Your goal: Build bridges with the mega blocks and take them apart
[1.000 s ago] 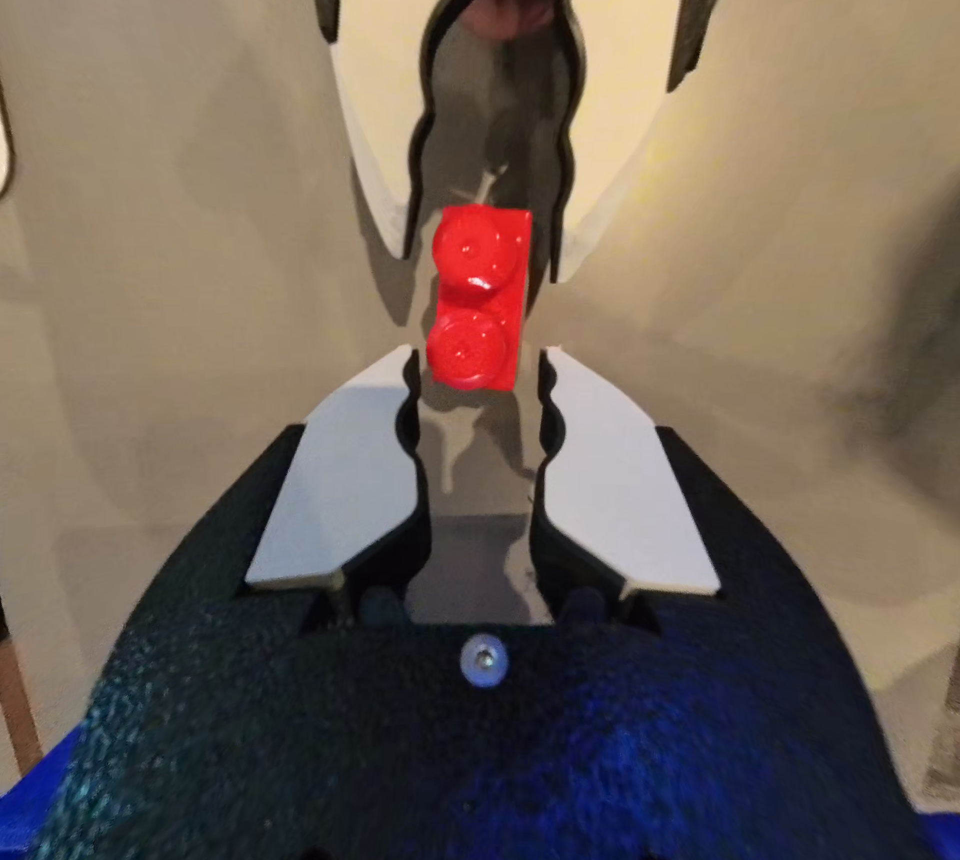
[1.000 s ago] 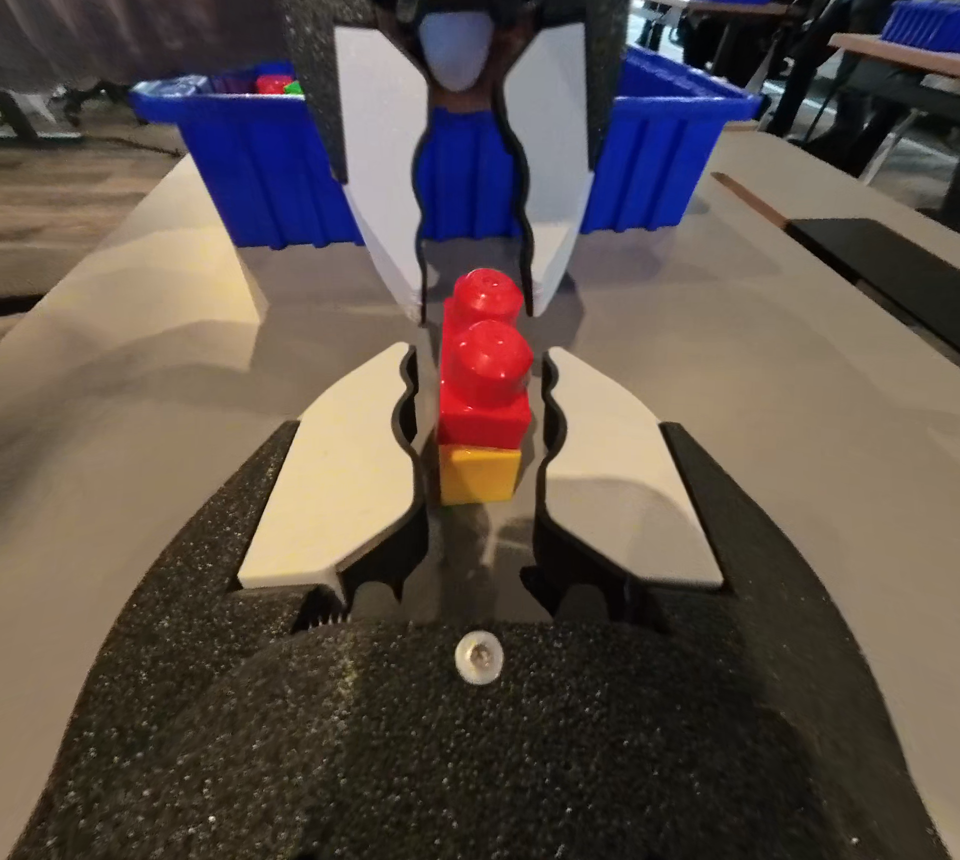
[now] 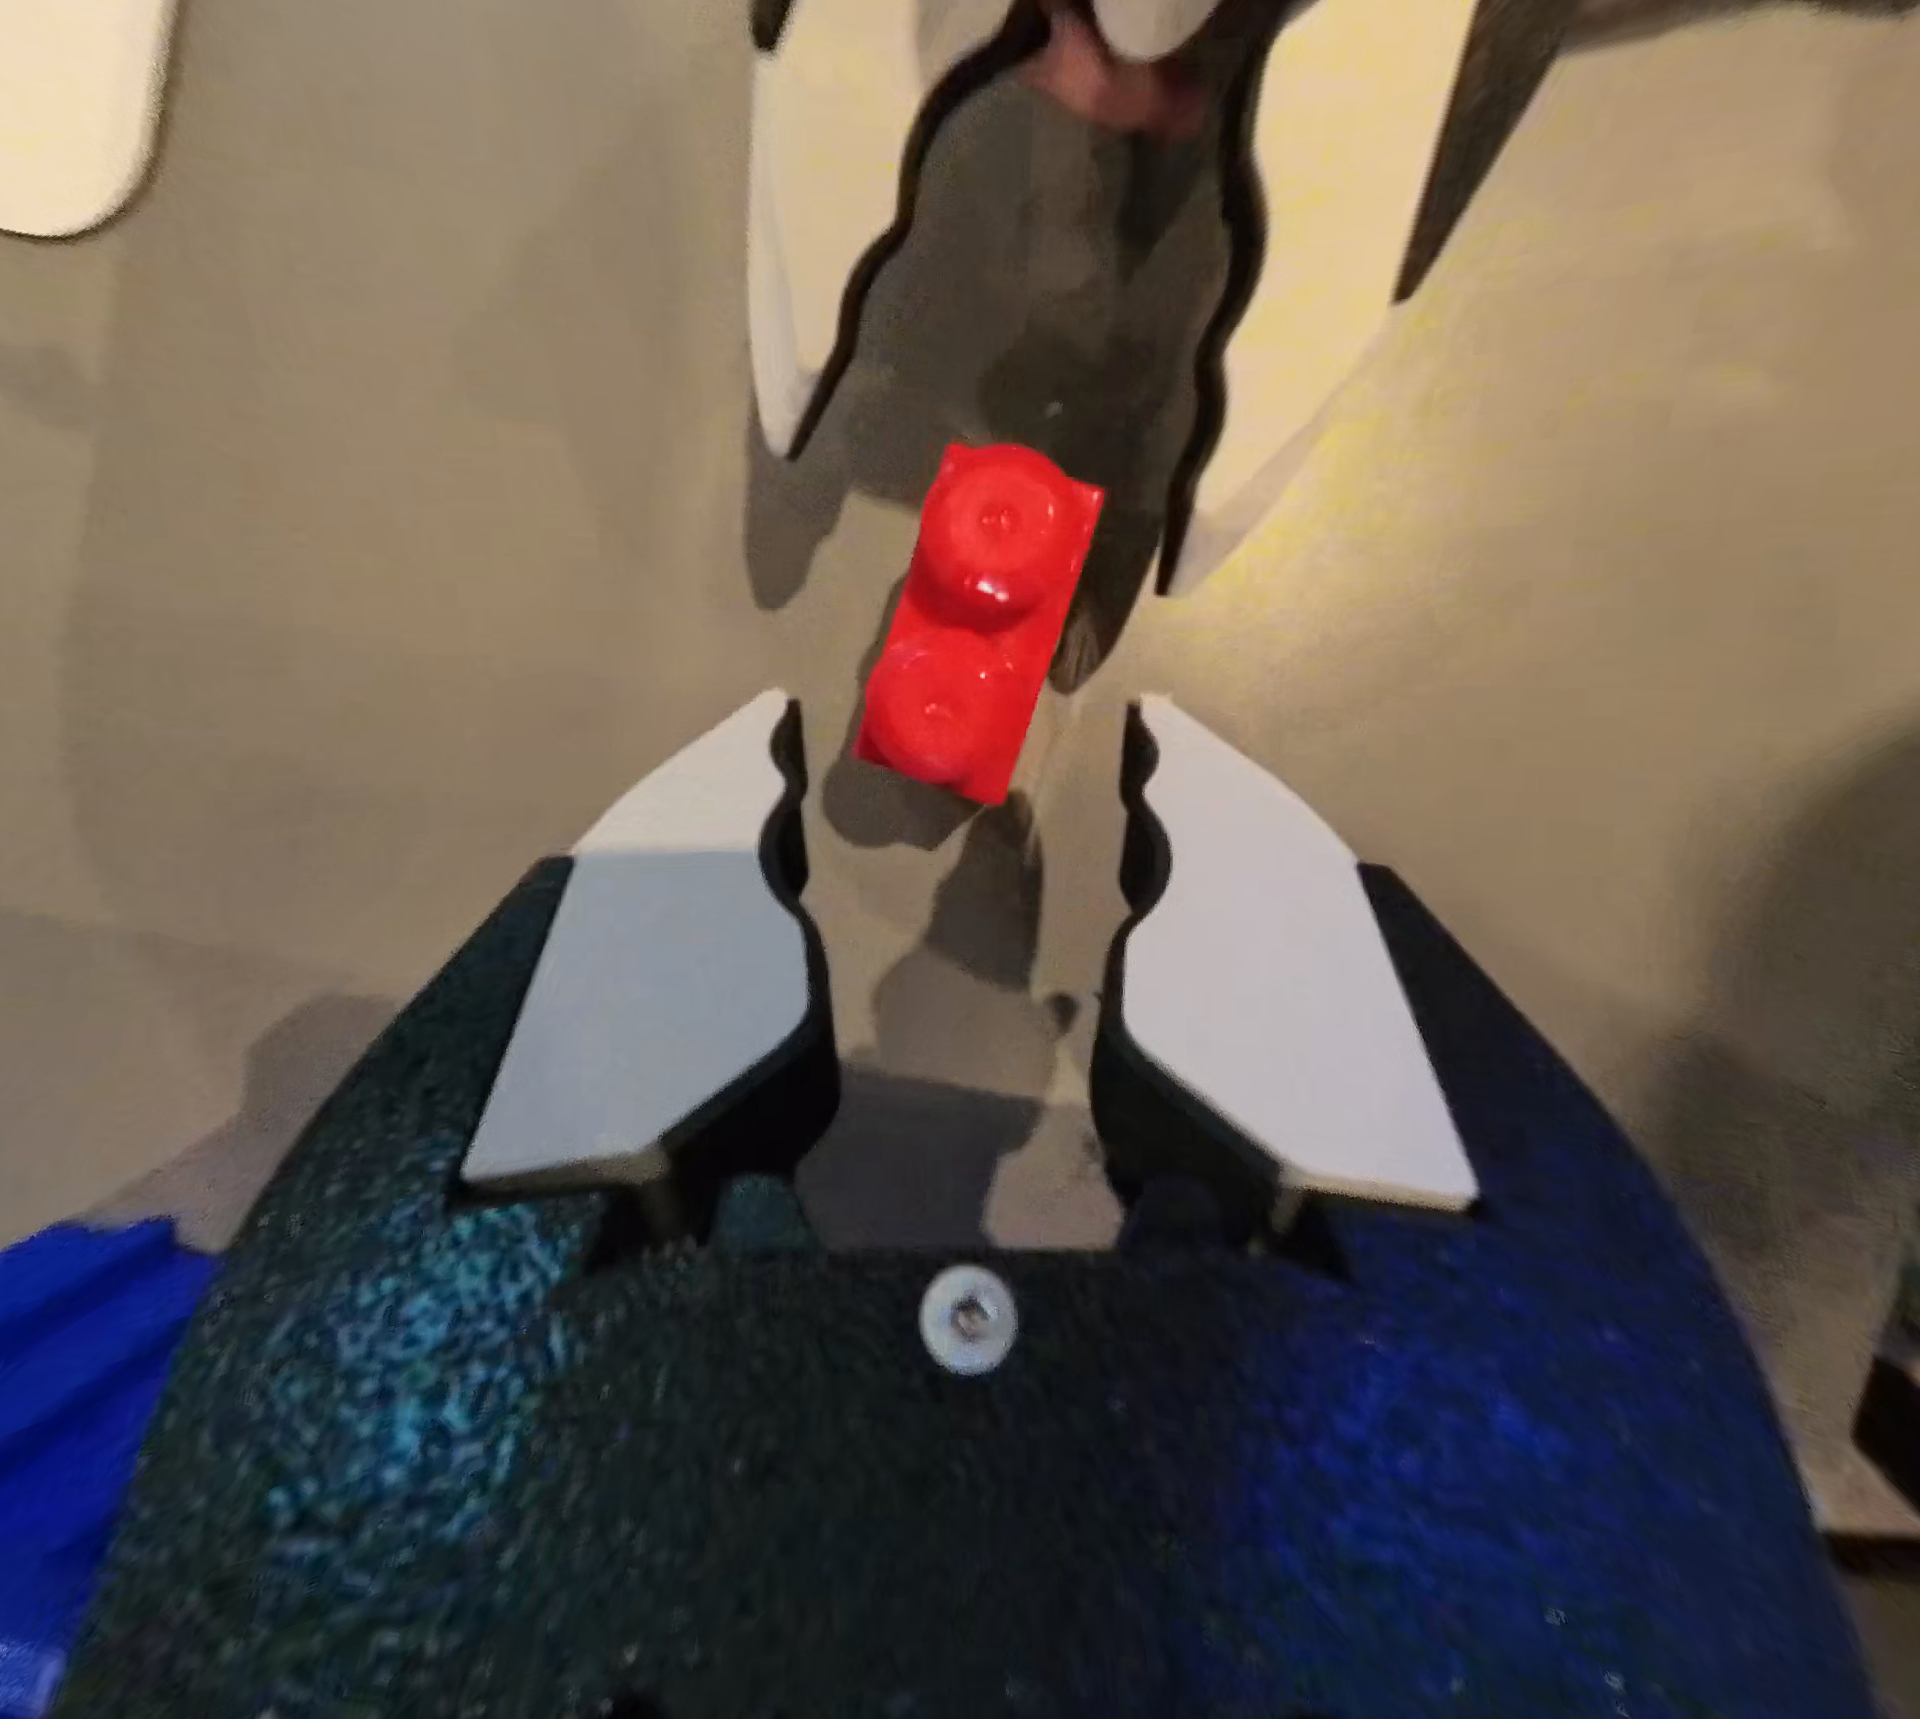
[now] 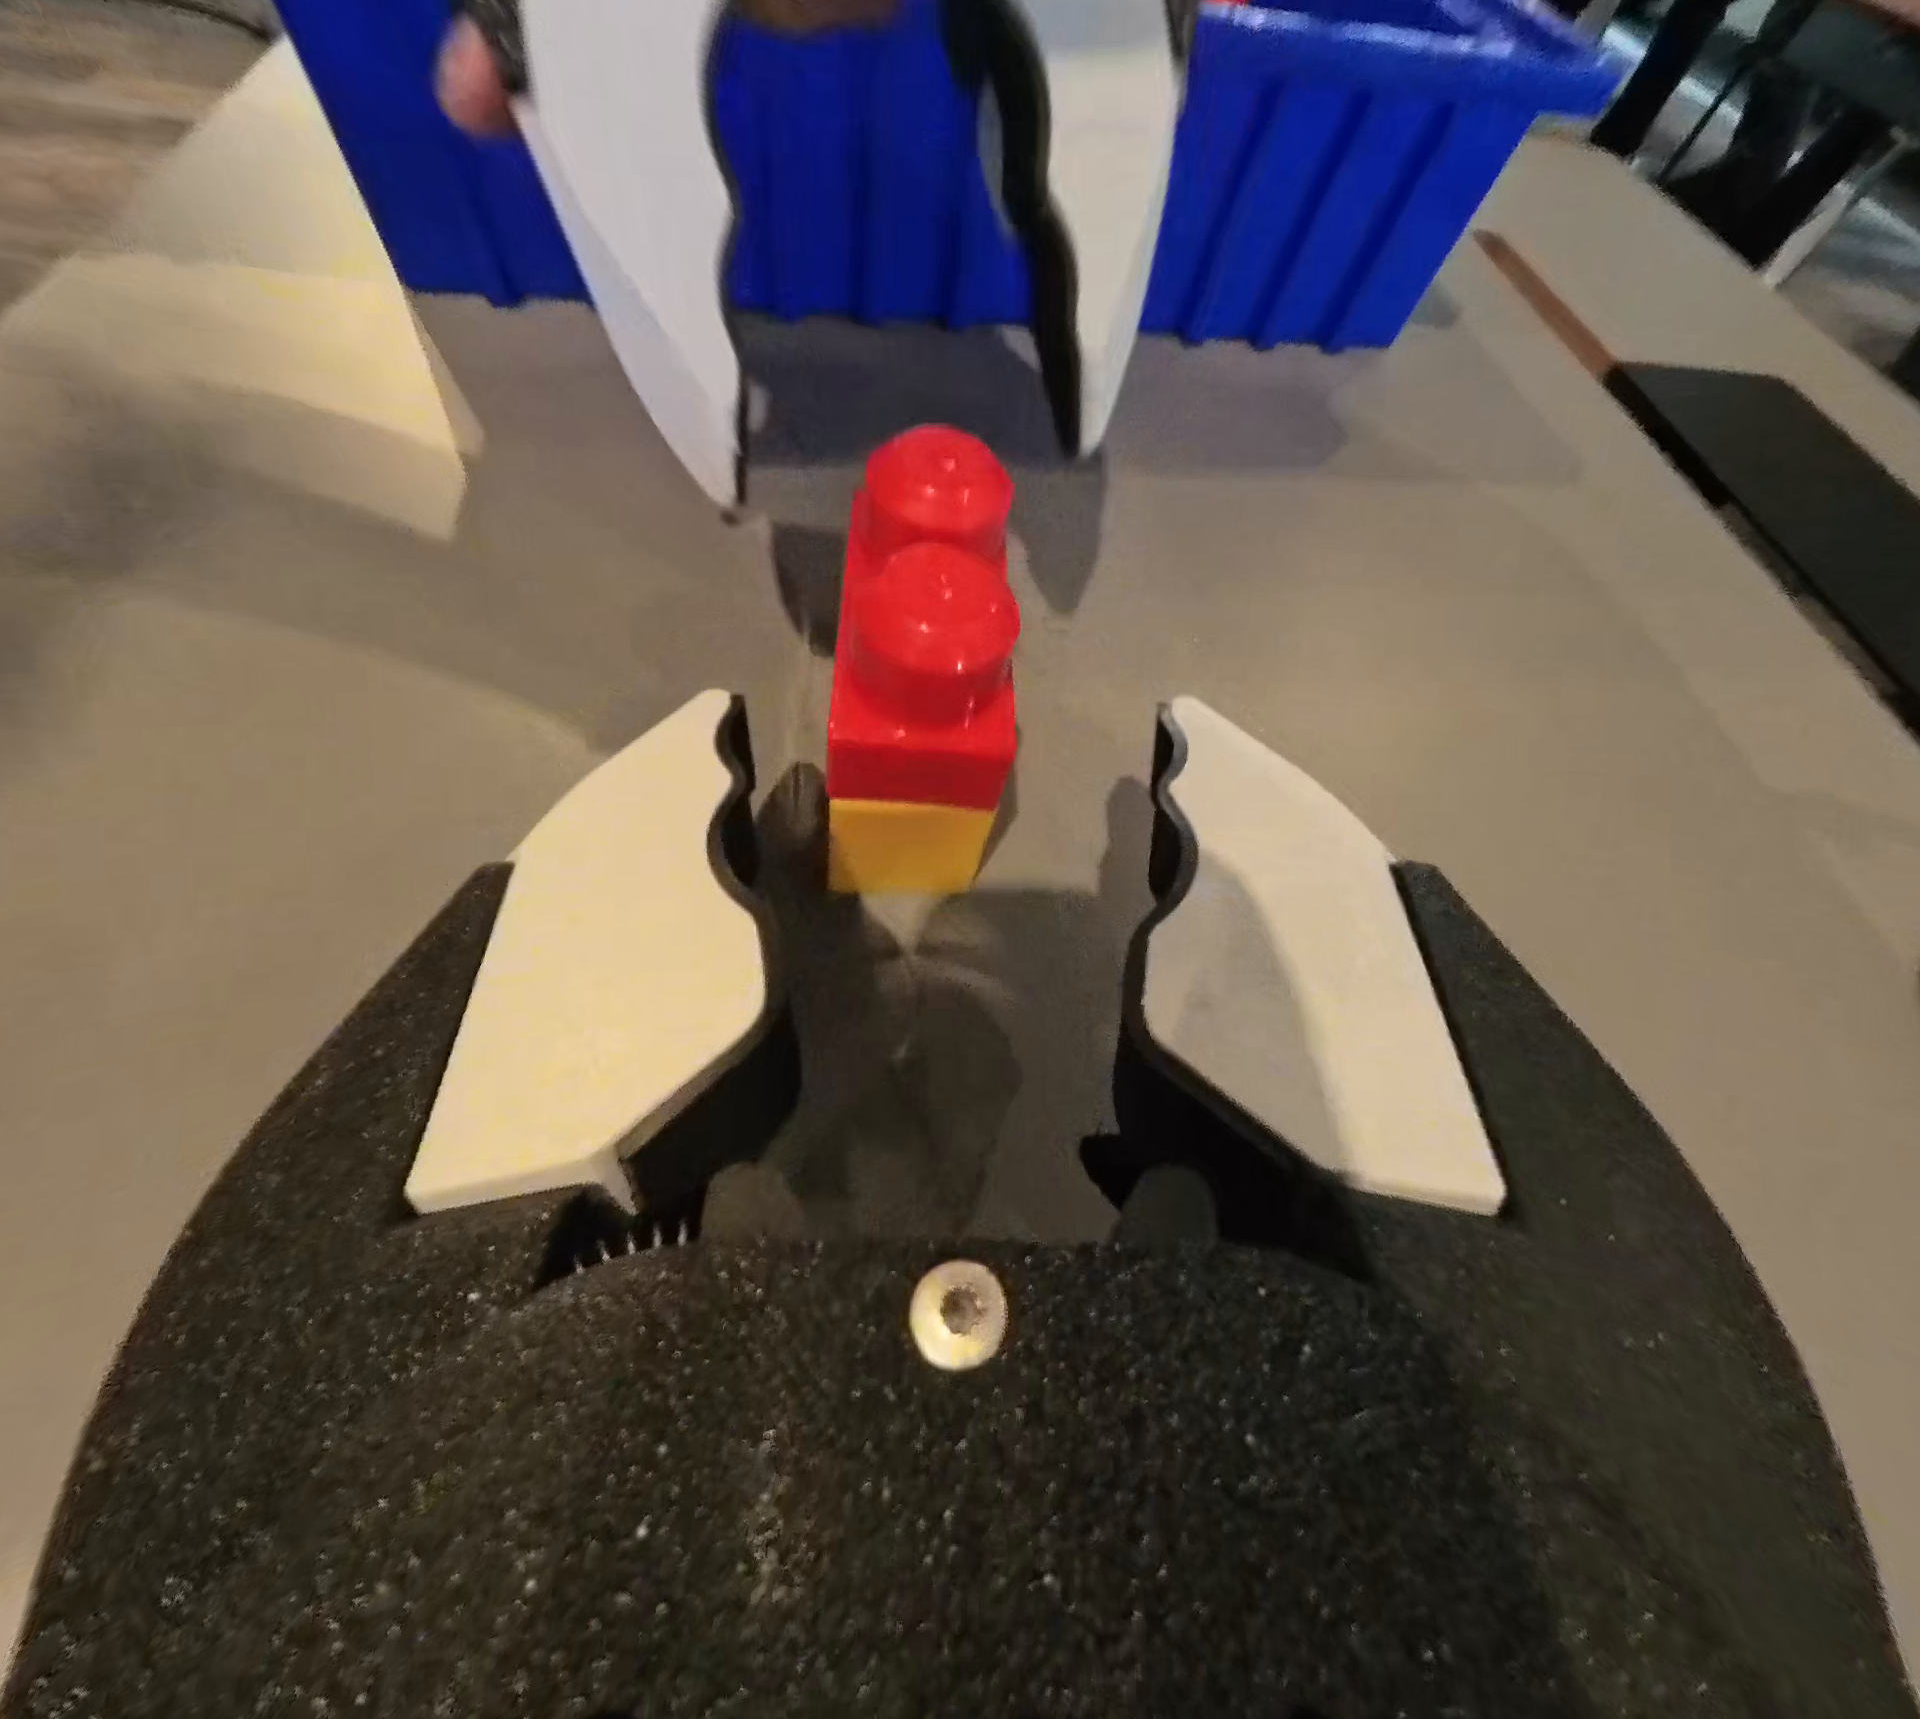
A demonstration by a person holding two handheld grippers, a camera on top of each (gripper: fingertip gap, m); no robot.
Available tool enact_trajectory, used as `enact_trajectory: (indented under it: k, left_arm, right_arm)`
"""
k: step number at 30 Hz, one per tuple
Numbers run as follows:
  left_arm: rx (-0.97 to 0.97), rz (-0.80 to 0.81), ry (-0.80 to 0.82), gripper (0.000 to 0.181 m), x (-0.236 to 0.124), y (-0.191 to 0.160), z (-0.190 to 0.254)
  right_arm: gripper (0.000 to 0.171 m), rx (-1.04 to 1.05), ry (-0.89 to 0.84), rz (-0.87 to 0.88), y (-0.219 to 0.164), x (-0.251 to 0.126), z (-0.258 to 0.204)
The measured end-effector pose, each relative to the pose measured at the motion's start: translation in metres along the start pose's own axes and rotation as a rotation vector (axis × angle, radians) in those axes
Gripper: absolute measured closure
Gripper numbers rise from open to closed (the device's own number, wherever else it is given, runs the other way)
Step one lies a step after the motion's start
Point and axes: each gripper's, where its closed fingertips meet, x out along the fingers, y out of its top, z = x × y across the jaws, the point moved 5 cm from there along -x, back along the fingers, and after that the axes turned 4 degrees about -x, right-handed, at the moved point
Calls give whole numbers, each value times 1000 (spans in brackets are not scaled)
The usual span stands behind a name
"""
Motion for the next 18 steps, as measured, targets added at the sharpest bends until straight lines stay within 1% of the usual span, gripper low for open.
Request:
enact_trajectory:
  k: [1, 4, 5, 7, 10, 12, 14, 16, 18]
  left_arm:
    - [-14, 16, 37, 120, -5, -1, 2]
    - [-52, 42, 151, 115, -21, 0, 11]
    - [-61, 45, 193, 114, -25, 0, 14]
    - [-60, 55, 264, 115, -29, -2, 19]
    - [-67, 77, 349, 110, -22, -8, 26]
    - [-88, 104, 404, 107, -14, -9, 29]
    - [-103, 152, 442, 96, -9, -9, 32]
    - [-114, 259, 395, 89, -3, -4, 39]
    - [-123, 380, 234, 89, 2, 1, 49]
  right_arm:
    - [97, 13, 12, -17, -2, 2, -1]
    - [101, 33, 41, -71, -5, 14, -2]
    - [107, 36, 47, -89, -6, 18, -2]
    - [132, 36, 77, -96, -6, 24, -6]
    - [133, 40, 101, -93, -1, 22, -8]
    - [133, 81, 136, -3, 11, 11, -8]
    - [134, 124, 188, 88, 19, -4, -7]
    - [134, 143, 237, 124, 18, -14, -9]
    - [134, 121, 262, 141, 13, -20, -15]
